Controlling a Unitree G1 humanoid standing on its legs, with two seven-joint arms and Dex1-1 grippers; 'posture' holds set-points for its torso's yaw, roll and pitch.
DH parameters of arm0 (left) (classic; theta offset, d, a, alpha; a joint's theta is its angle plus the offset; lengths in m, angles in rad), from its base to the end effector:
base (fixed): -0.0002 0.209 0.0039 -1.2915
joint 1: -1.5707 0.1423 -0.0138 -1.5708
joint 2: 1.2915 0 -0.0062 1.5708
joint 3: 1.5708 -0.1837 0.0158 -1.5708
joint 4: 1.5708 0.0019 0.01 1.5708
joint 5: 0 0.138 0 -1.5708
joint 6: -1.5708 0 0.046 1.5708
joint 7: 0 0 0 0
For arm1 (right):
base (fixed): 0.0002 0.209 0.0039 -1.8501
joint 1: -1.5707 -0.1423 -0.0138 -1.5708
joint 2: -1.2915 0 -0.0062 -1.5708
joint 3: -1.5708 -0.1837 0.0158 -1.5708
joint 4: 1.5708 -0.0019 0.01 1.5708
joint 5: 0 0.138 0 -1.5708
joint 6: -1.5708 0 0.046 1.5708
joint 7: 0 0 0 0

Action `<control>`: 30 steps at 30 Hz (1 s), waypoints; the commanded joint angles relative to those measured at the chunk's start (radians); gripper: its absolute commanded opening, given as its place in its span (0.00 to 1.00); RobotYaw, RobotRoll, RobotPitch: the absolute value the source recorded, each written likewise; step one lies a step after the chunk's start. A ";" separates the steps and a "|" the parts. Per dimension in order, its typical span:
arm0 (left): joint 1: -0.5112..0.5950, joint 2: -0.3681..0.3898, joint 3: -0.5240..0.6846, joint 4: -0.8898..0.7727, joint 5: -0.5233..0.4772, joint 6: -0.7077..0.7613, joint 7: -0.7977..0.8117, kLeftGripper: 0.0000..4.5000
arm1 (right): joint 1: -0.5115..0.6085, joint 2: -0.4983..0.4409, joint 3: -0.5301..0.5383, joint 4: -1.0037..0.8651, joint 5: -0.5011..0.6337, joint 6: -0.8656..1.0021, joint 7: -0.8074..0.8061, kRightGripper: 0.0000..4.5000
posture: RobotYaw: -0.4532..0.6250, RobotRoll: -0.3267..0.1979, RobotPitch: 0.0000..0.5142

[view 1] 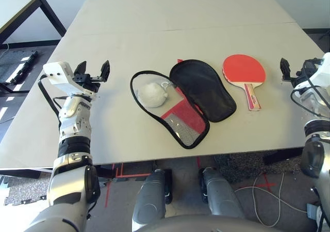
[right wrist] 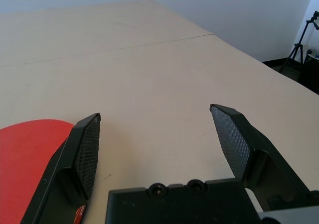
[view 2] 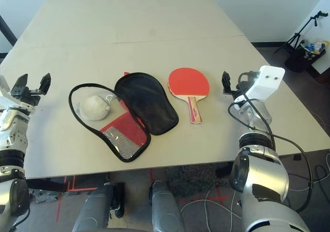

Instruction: Store the ping-pong paddle in its case and zip it.

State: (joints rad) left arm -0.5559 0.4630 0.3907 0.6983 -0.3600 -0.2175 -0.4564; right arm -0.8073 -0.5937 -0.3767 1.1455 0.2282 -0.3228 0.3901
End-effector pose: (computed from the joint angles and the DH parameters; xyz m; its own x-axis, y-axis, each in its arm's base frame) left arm 0.2814 0.3054 0.1113 0.9653 0.0033 0.2610 0.0109 0.9985 -0.0530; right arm 0.3018 -0.3277 0.1302 0.9769 -0.1353 0.1653 0.1405 0.9899 -0.0196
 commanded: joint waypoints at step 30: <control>0.194 0.283 -0.231 -0.944 -0.327 0.696 -0.353 1.00 | -0.018 0.066 0.021 -0.140 0.008 0.162 -0.021 1.00 | 0.41 0.62 0.41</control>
State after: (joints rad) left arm -0.3786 0.7293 0.1909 -0.1790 -0.6472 0.4055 -0.7762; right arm -0.8198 -0.5299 -0.3664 1.0450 0.2314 -0.2091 0.3884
